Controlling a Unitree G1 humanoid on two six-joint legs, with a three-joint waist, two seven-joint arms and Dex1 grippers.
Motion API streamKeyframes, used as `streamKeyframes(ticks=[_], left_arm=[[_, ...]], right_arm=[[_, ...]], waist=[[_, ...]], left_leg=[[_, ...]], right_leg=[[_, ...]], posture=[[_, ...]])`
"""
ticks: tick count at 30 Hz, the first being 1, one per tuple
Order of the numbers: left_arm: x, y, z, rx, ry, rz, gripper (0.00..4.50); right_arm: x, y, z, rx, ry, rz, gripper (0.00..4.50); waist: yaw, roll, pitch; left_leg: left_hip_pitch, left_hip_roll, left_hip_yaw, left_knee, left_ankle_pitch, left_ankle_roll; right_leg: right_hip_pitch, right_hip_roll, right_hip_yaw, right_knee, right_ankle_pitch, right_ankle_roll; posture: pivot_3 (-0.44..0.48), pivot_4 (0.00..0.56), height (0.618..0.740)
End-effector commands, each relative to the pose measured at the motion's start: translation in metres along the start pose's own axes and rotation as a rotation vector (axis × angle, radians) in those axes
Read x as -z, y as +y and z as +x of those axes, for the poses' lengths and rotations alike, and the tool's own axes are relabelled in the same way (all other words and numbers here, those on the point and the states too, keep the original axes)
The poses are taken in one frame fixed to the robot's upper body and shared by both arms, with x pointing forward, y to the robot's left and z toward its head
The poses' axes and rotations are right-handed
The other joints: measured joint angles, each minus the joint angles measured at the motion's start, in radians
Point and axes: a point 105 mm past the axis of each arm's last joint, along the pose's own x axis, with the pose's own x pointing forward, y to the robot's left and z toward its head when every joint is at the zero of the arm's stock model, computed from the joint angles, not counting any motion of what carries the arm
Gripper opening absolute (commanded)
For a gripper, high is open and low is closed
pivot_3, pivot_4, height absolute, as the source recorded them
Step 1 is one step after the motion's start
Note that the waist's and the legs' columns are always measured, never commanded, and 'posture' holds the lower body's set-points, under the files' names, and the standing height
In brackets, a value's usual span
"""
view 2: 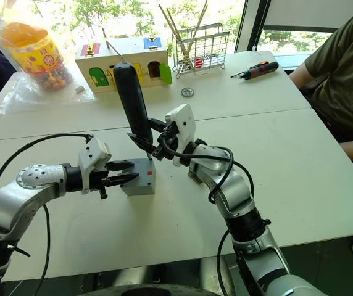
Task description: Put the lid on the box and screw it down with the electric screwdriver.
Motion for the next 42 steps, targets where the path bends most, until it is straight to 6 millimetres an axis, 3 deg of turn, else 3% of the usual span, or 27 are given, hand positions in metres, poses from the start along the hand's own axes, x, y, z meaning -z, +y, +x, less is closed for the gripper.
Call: streamKeyframes(ticks=[1, 2, 9, 32, 35, 40, 42], left_arm=[[0.001, -0.001, 0.002, 0.005, 0.002, 0.001, 1.71], [0.001, -0.001, 0.003, 0.006, 0.002, 0.001, 1.71], [0.001, -0.002, 0.004, 0.010, 0.003, 0.006, 1.71], [0.001, -0.004, 0.010, 0.025, -0.003, 0.010, 1.71], [0.001, -0.005, 0.012, 0.029, -0.007, 0.010, 1.71], [0.006, -0.007, 0.015, 0.043, 0.001, 0.003, 1.71], [0.007, -0.006, 0.015, 0.042, -0.001, 0.001, 1.71]], right_arm=[[0.050, 0.009, -0.004, -0.016, 0.168, 0.094, 1.88], [0.052, 0.009, -0.005, -0.013, 0.169, 0.101, 1.88], [0.066, 0.011, -0.008, 0.003, 0.188, 0.138, 1.88], [0.054, 0.005, -0.010, 0.024, 0.148, 0.107, 1.88], [0.028, -0.006, -0.007, 0.057, 0.073, 0.083, 1.88], [-0.065, -0.030, -0.008, 0.109, -0.091, 0.036, 1.88], [-0.087, -0.033, -0.012, 0.103, -0.124, 0.034, 1.88]], waist=[[0.002, 0.001, -0.001], [0.002, 0.001, -0.002], [0.002, 0.003, -0.008], [0.005, 0.006, -0.010], [0.007, 0.006, -0.010], [0.015, 0.007, -0.006], [0.028, 0.007, -0.002]], left_leg=[[0.005, 0.000, 0.000, -0.002, -0.001, 0.001], [0.009, 0.001, 0.000, -0.004, -0.004, 0.007], [0.009, 0.002, 0.000, -0.004, -0.005, 0.007], [0.009, 0.002, 0.000, -0.005, -0.005, 0.007], [0.009, 0.002, 0.000, -0.005, -0.005, 0.007], [0.007, 0.001, 0.000, -0.004, -0.005, 0.007], [0.005, 0.001, 0.000, -0.004, -0.005, 0.007]], right_leg=[[0.003, 0.000, 0.000, -0.005, 0.000, 0.000], [0.009, 0.002, 0.000, -0.012, 0.000, 0.000], [0.009, 0.002, 0.000, -0.013, 0.000, 0.000], [0.009, 0.002, 0.001, -0.014, 0.000, 0.000], [0.009, 0.002, 0.001, -0.014, 0.000, 0.000], [0.007, 0.001, 0.001, -0.014, 0.000, 0.000], [0.005, 0.001, 0.001, -0.014, 0.000, 0.000]], posture=[[0.000, 0.150, 0.740], [0.000, 0.150, 0.740], [0.000, 0.150, 0.740], [0.000, 0.150, 0.740], [0.000, 0.150, 0.740], [0.000, 0.150, 0.740], [0.000, 0.150, 0.740]])
